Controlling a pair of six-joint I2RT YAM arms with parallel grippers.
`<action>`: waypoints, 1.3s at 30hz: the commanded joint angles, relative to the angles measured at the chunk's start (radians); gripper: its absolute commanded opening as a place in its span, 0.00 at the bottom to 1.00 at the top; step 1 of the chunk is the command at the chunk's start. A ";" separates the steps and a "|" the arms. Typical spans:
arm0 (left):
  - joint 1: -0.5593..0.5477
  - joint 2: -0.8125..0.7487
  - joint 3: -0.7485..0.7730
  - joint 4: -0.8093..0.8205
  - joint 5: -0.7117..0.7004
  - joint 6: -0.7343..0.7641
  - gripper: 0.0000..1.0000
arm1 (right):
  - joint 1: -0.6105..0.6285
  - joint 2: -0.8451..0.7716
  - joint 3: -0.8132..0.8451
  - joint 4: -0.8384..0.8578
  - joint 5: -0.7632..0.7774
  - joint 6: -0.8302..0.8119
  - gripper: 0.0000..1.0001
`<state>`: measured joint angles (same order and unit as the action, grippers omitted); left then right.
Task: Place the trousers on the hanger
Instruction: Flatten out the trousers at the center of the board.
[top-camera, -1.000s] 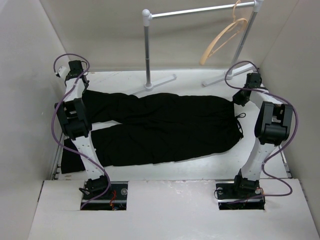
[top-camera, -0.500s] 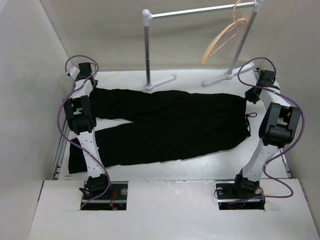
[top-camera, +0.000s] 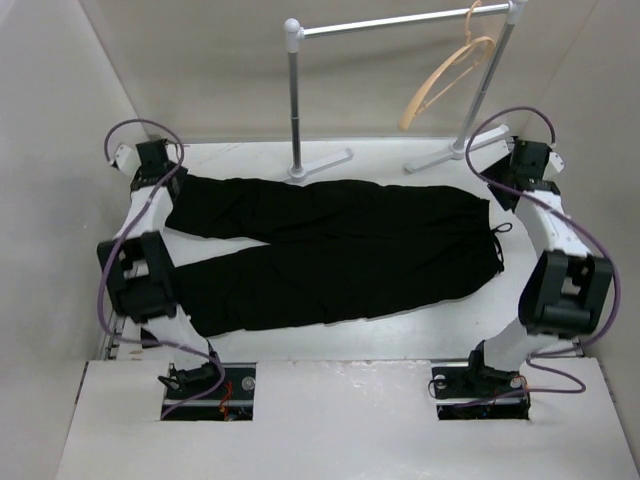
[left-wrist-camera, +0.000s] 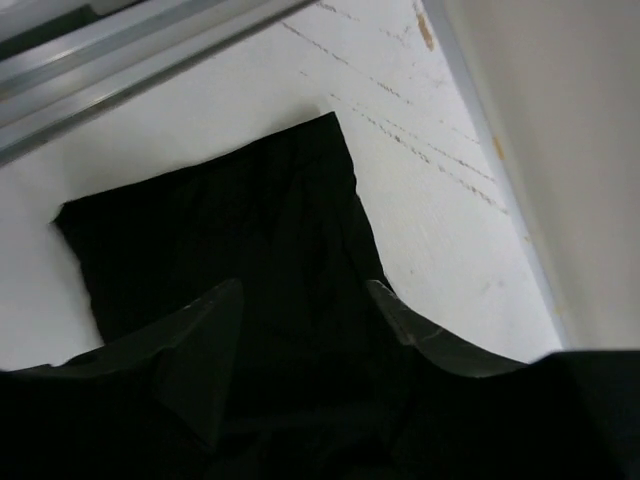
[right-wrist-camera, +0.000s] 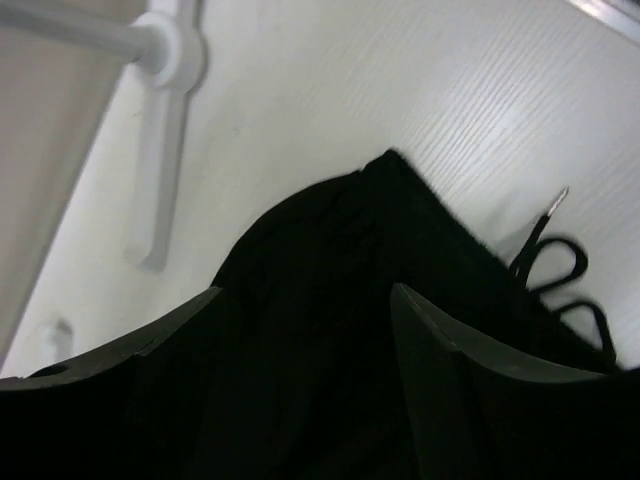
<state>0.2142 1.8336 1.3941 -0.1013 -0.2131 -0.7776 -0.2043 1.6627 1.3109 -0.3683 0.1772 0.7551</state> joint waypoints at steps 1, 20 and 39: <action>0.020 -0.193 -0.206 0.009 -0.014 -0.057 0.46 | 0.030 -0.153 -0.129 0.066 0.042 0.041 0.66; 0.130 -0.083 -0.411 0.215 0.150 -0.117 0.28 | 0.337 -0.635 -0.627 0.042 -0.045 0.128 0.52; 0.124 -0.517 -0.484 -0.111 0.012 -0.129 0.53 | 0.424 -0.822 -0.714 -0.104 -0.088 0.095 0.76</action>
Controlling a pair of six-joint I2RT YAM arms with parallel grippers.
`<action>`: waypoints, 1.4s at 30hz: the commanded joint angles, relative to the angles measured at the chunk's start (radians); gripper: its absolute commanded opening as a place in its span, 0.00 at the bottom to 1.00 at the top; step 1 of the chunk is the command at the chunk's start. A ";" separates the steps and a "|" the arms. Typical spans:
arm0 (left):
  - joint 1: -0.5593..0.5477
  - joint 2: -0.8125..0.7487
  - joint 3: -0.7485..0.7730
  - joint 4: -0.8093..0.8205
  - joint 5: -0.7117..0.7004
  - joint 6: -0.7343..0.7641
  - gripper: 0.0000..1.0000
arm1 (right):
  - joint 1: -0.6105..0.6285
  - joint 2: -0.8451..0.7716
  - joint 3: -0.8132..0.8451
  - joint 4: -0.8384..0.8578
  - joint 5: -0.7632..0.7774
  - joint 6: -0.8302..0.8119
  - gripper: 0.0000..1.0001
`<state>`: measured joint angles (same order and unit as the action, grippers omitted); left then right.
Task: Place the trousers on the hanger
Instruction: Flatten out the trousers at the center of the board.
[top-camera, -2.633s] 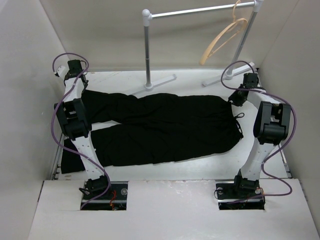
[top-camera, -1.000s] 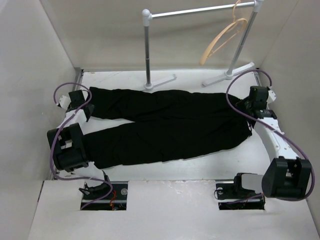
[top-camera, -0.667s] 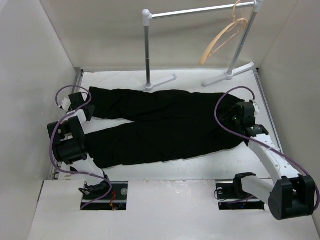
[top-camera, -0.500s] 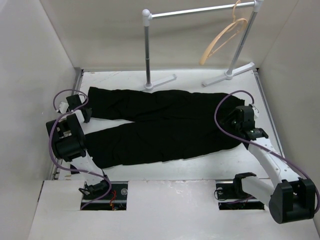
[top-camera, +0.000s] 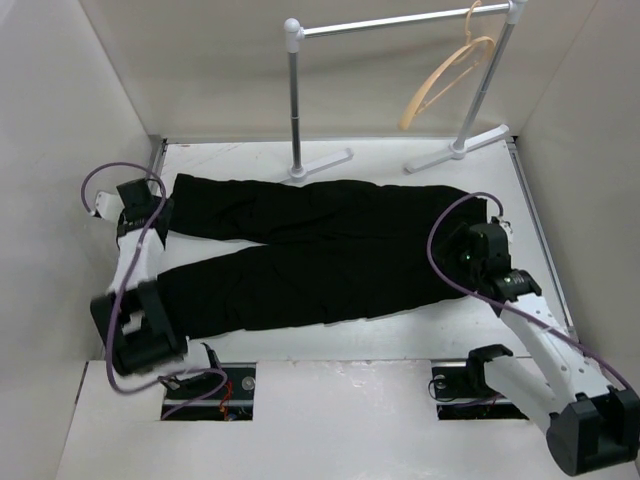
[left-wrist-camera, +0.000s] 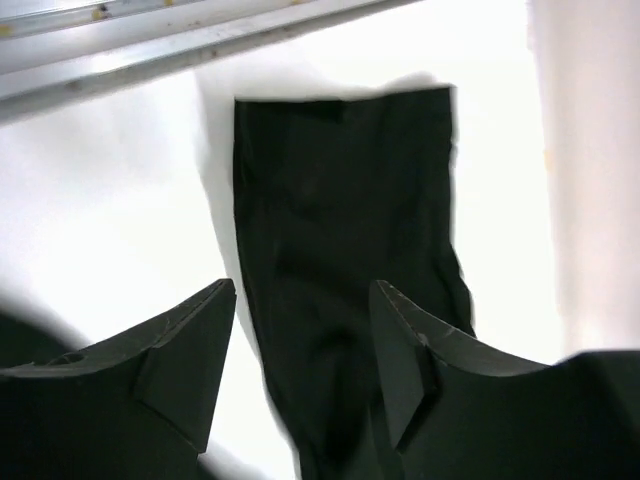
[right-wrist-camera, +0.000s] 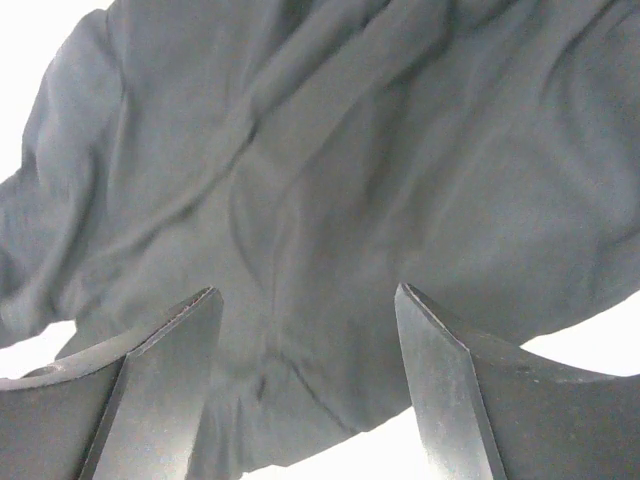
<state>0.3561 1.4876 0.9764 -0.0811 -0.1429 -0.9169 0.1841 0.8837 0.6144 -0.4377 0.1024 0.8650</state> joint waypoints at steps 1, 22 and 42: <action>-0.019 -0.226 -0.100 -0.193 -0.081 0.012 0.52 | 0.054 -0.057 -0.024 -0.044 -0.018 -0.017 0.75; 0.089 -0.052 -0.239 -0.138 -0.075 0.082 0.48 | 0.314 -0.181 -0.084 -0.064 -0.119 0.009 0.42; -0.010 -0.060 -0.013 -0.227 -0.101 0.069 0.55 | 0.239 -0.149 -0.033 -0.050 -0.098 -0.035 0.72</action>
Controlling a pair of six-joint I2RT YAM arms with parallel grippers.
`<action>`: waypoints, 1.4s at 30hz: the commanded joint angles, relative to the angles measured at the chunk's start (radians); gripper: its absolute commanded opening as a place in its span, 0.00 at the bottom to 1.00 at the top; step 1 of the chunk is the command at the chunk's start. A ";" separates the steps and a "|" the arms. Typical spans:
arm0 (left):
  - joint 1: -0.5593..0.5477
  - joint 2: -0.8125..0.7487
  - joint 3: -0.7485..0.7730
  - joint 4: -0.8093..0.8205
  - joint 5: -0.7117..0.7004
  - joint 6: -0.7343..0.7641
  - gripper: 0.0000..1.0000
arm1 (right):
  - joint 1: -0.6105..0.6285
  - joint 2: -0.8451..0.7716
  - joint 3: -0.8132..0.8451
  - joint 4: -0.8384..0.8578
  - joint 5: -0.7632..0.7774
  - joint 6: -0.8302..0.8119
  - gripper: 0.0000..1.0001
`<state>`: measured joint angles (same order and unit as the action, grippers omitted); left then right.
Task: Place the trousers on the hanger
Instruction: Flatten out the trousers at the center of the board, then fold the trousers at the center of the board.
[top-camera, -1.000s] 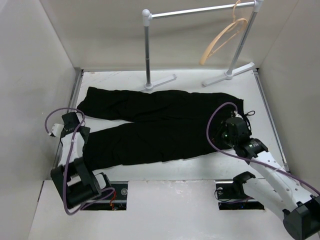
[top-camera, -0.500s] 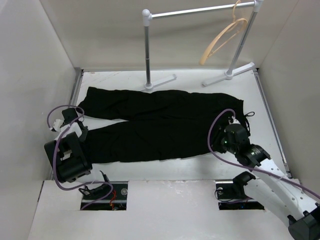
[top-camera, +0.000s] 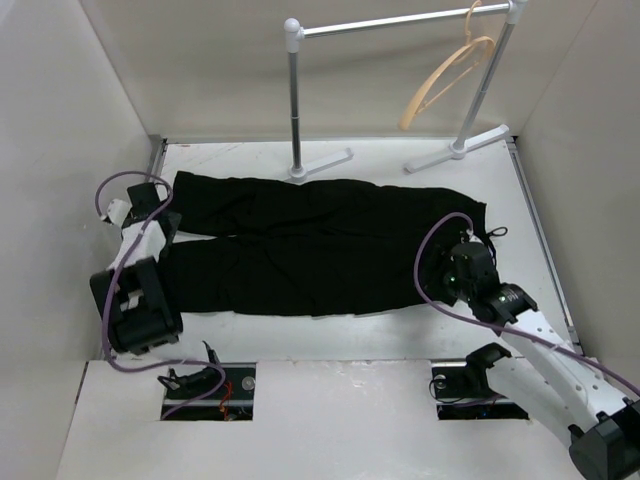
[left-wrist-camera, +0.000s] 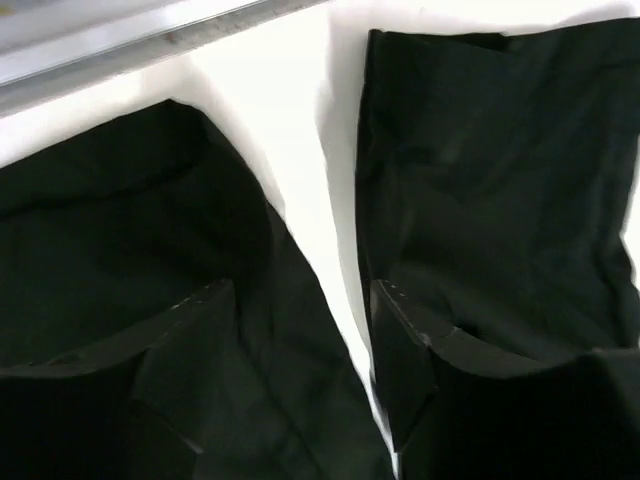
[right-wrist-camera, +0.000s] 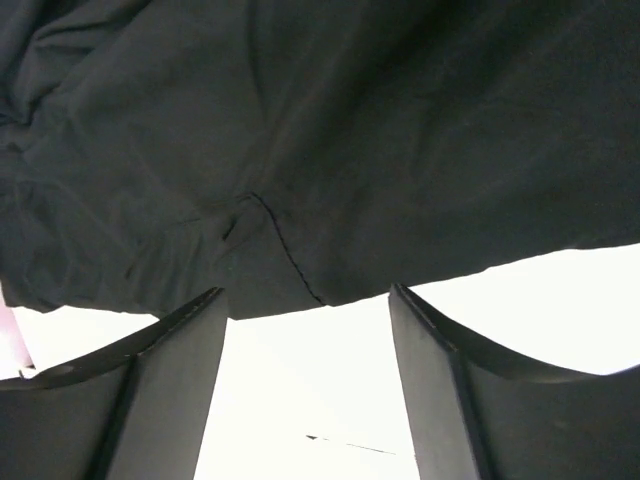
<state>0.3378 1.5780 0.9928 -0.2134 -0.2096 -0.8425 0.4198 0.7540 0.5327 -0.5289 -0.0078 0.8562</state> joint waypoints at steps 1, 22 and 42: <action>0.014 -0.211 -0.067 -0.118 -0.036 -0.006 0.56 | 0.003 -0.025 0.046 0.041 0.009 -0.029 0.73; 0.277 -0.590 -0.522 -0.281 -0.014 -0.030 0.50 | -0.052 -0.082 0.010 -0.055 -0.049 -0.017 0.66; 0.179 -0.590 -0.582 -0.047 -0.030 -0.153 0.04 | -0.546 0.134 0.041 -0.148 0.203 0.139 0.53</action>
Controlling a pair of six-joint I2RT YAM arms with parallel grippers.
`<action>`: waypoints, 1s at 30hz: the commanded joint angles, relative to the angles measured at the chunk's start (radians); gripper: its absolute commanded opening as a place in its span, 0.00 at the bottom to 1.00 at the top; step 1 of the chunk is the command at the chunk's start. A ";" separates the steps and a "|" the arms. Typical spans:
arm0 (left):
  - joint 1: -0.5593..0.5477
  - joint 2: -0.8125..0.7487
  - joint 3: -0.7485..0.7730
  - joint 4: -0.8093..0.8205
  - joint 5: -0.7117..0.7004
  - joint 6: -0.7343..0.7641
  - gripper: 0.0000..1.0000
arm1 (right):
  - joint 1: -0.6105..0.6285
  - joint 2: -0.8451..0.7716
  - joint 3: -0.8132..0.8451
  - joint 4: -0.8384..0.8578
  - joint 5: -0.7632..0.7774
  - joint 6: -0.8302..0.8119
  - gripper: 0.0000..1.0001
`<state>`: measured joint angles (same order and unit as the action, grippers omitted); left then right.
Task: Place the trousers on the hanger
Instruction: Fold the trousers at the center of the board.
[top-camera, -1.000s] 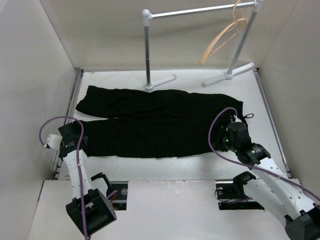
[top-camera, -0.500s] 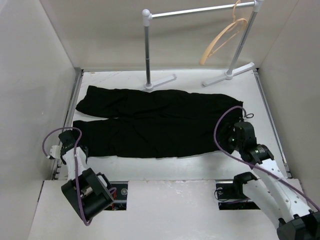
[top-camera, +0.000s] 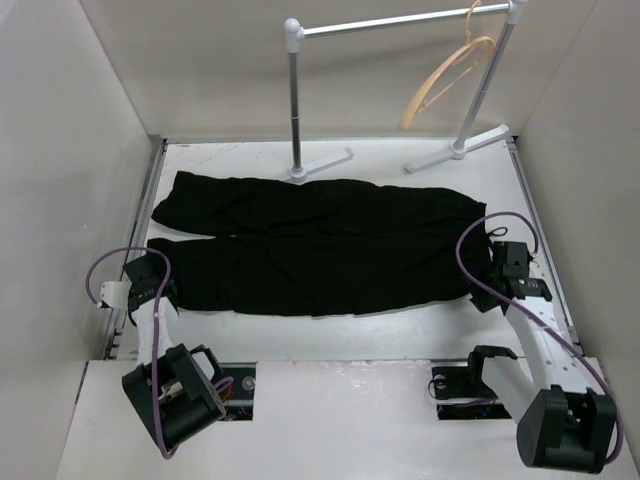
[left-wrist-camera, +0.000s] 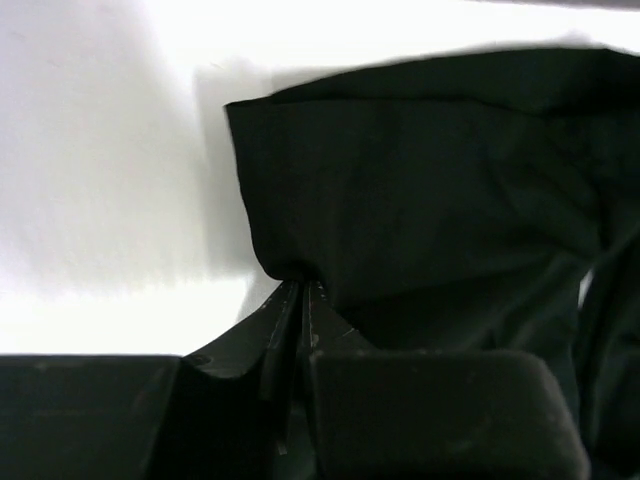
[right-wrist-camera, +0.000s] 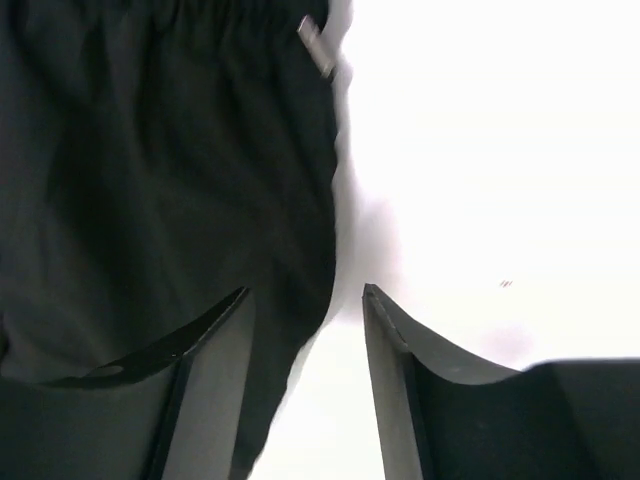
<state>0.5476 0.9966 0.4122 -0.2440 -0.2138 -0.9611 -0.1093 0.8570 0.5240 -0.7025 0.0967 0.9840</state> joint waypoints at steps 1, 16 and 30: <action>-0.037 0.005 0.002 -0.011 -0.025 -0.036 0.04 | -0.019 0.052 0.042 0.052 0.100 0.013 0.52; -0.022 0.031 0.186 -0.135 -0.044 -0.036 0.00 | -0.020 0.122 0.062 0.156 0.068 0.002 0.09; -0.212 0.276 0.701 -0.215 -0.248 0.009 0.00 | 0.010 0.143 0.301 0.120 0.126 -0.079 0.08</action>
<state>0.3740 1.1629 1.0145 -0.4858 -0.3759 -0.9695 -0.0792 0.9588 0.7273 -0.6079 0.1509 0.9455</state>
